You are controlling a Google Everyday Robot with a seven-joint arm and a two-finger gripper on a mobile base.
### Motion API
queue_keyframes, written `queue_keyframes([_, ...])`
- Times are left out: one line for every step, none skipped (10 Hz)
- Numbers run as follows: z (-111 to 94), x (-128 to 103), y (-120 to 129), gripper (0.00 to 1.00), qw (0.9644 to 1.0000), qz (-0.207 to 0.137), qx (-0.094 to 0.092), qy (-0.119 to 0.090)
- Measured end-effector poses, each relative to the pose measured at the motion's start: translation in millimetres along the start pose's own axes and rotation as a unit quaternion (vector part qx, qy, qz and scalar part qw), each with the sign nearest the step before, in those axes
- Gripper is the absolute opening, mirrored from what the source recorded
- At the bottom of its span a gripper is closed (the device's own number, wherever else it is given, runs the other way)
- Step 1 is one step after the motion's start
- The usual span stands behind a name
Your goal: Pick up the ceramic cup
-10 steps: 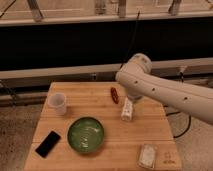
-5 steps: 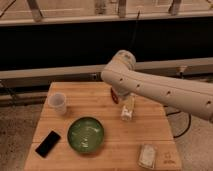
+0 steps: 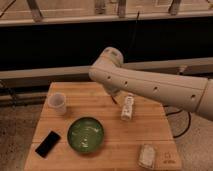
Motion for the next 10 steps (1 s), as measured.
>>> queue_keyframes([-1.4, -4.1, -4.3, 0.8, 1.0, -0.007, 0.004, 0.001])
queue_keyframes([-4.1, -9.8, -11.3, 0.8, 0.9998, -0.017, 0.007, 0.002])
queue_keyframes([-4.7, -13.2, -15.2, 0.8, 0.9997, -0.024, 0.009, 0.0])
queue_keyframes([-4.8, -16.3, -18.4, 0.8, 0.9995, -0.03, 0.011, 0.0])
queue_keyframes([-6.2, -25.6, -25.5, 0.8, 0.9991, -0.04, 0.014, -0.001])
queue_keyframes([-7.8, -37.8, -33.8, 0.8, 0.9983, -0.054, 0.019, -0.003])
queue_keyframes([-8.5, -43.9, -38.4, 0.8, 0.9977, -0.063, 0.023, -0.004])
queue_keyframes([-8.7, -49.5, -41.9, 0.8, 0.9971, -0.072, 0.025, -0.004])
queue_keyframes([-9.4, -54.8, -46.1, 0.8, 0.9963, -0.081, 0.029, -0.007])
queue_keyframes([-9.4, -55.7, -46.9, 0.8, 0.996, -0.084, 0.03, -0.007])
